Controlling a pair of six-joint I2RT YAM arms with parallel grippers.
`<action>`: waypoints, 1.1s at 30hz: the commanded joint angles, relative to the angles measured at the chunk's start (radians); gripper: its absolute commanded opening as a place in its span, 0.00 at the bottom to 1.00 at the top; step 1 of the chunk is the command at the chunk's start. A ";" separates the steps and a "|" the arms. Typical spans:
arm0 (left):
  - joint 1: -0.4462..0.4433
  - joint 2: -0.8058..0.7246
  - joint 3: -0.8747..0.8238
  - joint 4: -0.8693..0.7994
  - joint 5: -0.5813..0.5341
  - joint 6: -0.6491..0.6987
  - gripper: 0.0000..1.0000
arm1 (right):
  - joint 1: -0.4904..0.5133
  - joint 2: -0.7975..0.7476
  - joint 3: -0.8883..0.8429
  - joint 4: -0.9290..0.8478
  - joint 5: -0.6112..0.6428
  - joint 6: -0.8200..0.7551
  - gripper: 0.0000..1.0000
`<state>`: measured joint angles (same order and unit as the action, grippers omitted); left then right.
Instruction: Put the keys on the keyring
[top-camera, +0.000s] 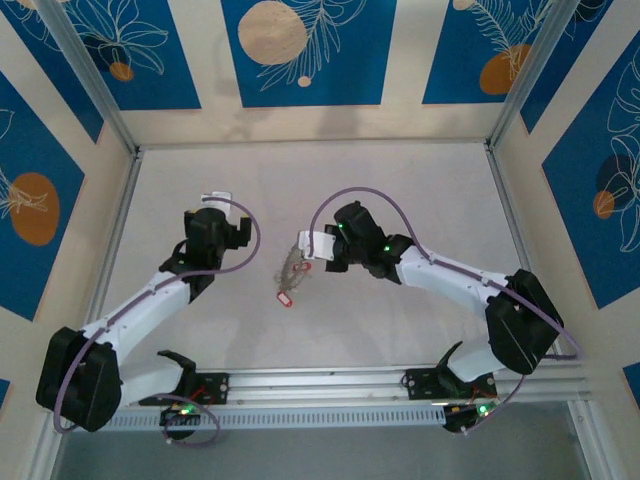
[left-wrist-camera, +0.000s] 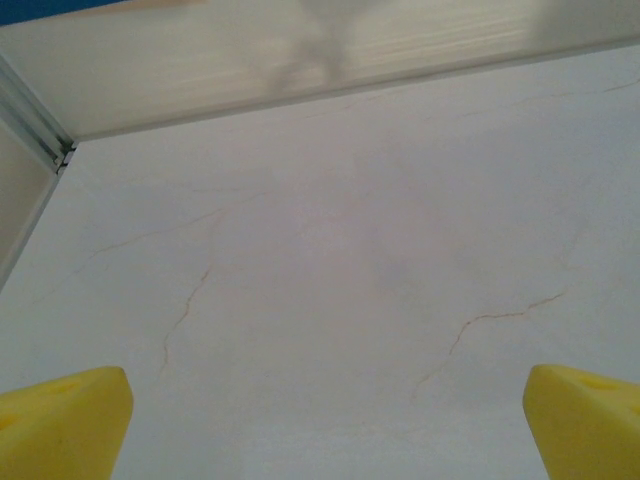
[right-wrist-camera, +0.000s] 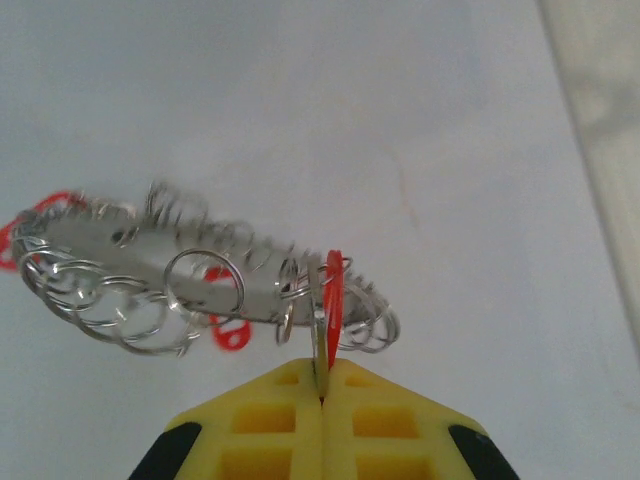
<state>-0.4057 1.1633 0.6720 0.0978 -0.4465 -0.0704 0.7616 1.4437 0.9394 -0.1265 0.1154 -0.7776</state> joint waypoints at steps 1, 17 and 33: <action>0.012 0.017 -0.017 0.024 -0.015 -0.020 1.00 | -0.017 -0.040 -0.046 0.024 -0.006 0.017 0.00; 0.014 0.108 -0.026 0.037 -0.054 -0.040 1.00 | -0.137 -0.065 -0.186 -0.151 0.123 -0.026 0.00; 0.015 0.119 -0.037 0.048 -0.085 -0.017 1.00 | -0.170 0.123 -0.156 -0.292 0.385 0.089 0.07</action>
<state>-0.4030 1.2728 0.6453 0.1204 -0.5041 -0.0959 0.6044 1.5520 0.7639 -0.3717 0.4355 -0.7311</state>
